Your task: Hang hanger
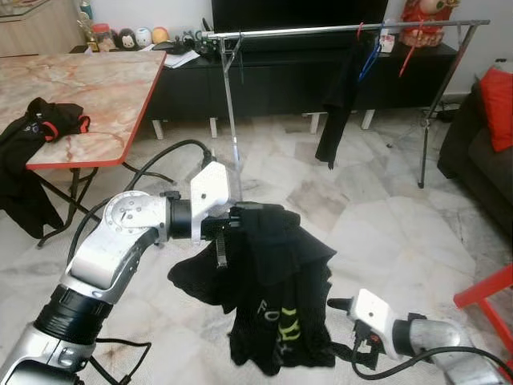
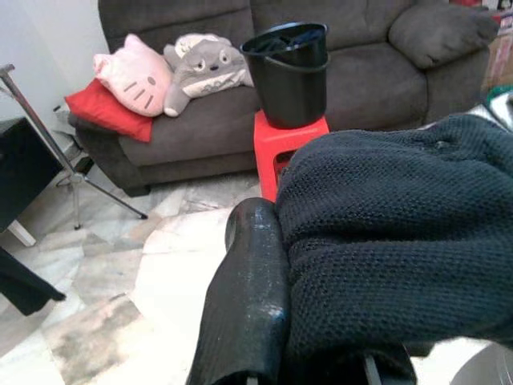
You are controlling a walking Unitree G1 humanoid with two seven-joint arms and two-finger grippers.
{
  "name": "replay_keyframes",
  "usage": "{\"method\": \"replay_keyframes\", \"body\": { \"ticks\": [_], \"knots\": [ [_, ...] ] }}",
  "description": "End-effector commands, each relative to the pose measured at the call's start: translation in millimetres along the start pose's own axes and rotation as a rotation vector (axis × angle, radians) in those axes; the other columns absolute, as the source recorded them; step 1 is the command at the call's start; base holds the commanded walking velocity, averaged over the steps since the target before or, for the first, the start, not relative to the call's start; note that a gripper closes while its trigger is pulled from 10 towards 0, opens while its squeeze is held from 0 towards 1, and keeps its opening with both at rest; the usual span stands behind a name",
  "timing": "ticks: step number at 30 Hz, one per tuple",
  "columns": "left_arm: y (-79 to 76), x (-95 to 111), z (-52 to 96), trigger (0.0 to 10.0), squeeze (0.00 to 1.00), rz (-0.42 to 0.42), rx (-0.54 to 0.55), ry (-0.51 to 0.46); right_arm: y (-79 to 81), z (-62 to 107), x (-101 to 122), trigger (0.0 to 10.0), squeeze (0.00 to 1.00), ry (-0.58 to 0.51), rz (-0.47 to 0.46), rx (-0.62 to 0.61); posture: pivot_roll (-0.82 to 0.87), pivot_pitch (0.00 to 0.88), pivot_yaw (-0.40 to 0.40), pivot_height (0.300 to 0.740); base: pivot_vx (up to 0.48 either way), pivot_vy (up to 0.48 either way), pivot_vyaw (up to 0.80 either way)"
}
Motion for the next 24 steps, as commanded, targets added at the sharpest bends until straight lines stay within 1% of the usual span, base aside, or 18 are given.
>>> {"method": "replay_keyframes", "body": {
  "ticks": [1,2,5,7,11,12,14,19,22,24],
  "knots": [
    [5.4,20,0.7,10.0,0.00,-0.032,-0.006,-0.050,-4.4,-3.9,0,10.0,0.00,0.010,0.034,-0.031,0.01,0.023,0.019,0.740,0.000,0.000,0.00],
    [5.4,20,0.7,10.0,0.00,-0.032,-0.006,-0.050,-4.4,-3.9,0,10.0,0.00,0.010,0.034,-0.031,0.01,0.023,0.019,0.740,0.000,0.000,0.00],
    [4.6,23,-0.1,10.0,0.00,-0.025,-0.012,-0.058,-11.7,-4.8,-2,10.0,0.00,0.028,0.055,-0.079,0.01,0.022,0.019,0.740,0.000,0.000,0.00],
    [4.3,24,-0.5,10.0,0.00,-0.018,-0.015,-0.062,-22.5,-3.8,0,10.0,0.00,0.023,0.072,-0.147,0.01,0.023,0.019,0.740,0.000,0.000,0.00],
    [4.5,24,-0.1,10.0,0.00,-0.010,-0.014,-0.062,-31.5,-1.4,1,10.0,0.00,0.009,0.070,-0.201,0.01,0.025,0.022,0.740,0.000,0.000,0.00],
    [5.3,24,0.7,10.0,0.00,0.000,-0.012,-0.063,-32.3,1.3,5,10.0,0.00,-0.017,0.049,-0.198,0.01,0.026,0.025,0.740,0.000,0.000,0.00],
    [5.6,23,1.4,10.0,0.00,0.004,-0.012,-0.061,-32.4,4.1,7,10.0,0.00,-0.030,0.038,-0.189,0.01,0.027,0.027,0.740,0.000,0.000,0.00],
    [5.1,22,1.7,10.0,0.00,0.003,-0.017,-0.053,-38.3,9.2,5,10.0,0.00,0.001,0.067,-0.206,0.00,0.029,0.030,0.740,0.000,0.000,0.00],
    [3.8,22,0.7,10.0,0.00,0.008,-0.028,-0.052,-30.9,5.2,2,10.0,0.00,0.011,0.050,-0.149,0.00,0.029,0.030,0.740,0.000,0.000,0.00],
    [4.7,22,0.9,10.0,0.00,-0.004,-0.028,-0.038,-17.4,-0.8,-2,10.0,0.00,0.018,0.029,-0.082,0.00,0.029,0.030,0.740,0.000,0.000,0.00]
  ]
}}
Point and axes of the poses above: a point about 5 cm out from each wrist's last joint towards the gripper, its own z axis pointing back from the gripper into the wrist, its own x axis along the axis of the wrist's last joint, y = z × x, the point moved 6 cm from there along -z, pointing out of the wrist towards the gripper, and after that the axes turned 9 degrees about -z, right-handed, at the moved point
